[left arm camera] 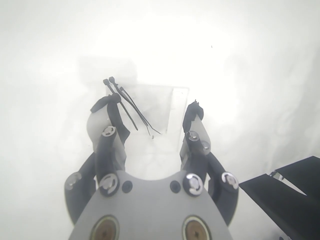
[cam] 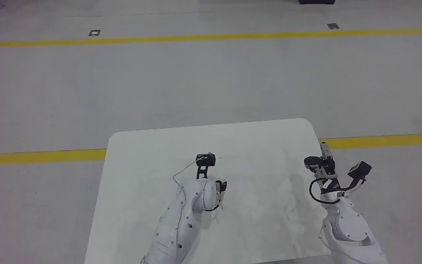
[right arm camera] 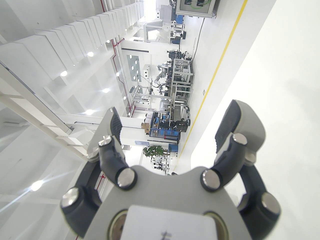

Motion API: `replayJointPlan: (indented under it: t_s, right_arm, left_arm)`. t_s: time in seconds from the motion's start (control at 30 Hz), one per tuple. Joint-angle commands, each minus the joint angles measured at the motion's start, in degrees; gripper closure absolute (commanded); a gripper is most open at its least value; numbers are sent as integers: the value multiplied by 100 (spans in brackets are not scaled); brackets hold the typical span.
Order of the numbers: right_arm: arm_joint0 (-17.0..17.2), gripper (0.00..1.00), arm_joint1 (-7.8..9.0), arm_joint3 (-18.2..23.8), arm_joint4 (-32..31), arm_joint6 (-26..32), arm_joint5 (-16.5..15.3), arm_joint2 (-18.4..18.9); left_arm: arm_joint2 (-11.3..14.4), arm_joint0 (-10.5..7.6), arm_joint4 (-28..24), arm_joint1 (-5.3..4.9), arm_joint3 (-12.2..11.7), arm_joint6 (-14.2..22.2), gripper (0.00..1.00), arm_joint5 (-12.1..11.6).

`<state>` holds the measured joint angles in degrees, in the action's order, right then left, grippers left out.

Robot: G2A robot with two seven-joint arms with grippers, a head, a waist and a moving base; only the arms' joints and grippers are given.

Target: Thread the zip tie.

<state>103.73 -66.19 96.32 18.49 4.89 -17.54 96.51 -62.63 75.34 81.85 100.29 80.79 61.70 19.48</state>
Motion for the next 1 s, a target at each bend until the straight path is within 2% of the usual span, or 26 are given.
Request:
replayJointPlan:
  t_s: [0.0, 0.37, 0.73, 0.97]
  right_arm:
    - [0, 0, 0, 0, 0, 0, 0, 0]
    - [0, 0, 0, 0, 0, 0, 0, 0]
    - [0, 0, 0, 0, 0, 0, 0, 0]
    - [0, 0, 0, 0, 0, 0, 0, 0]
  left_arm:
    - [26, -29, -9, 12, -38, 16, 50, 0]
    - [69, -67, 508, 29, -125, 75, 54, 0]
    - [60, -216, 334, 113, -413, 163, 61, 0]
    - [8, -211, 379, 124, -409, 71, 64, 0]
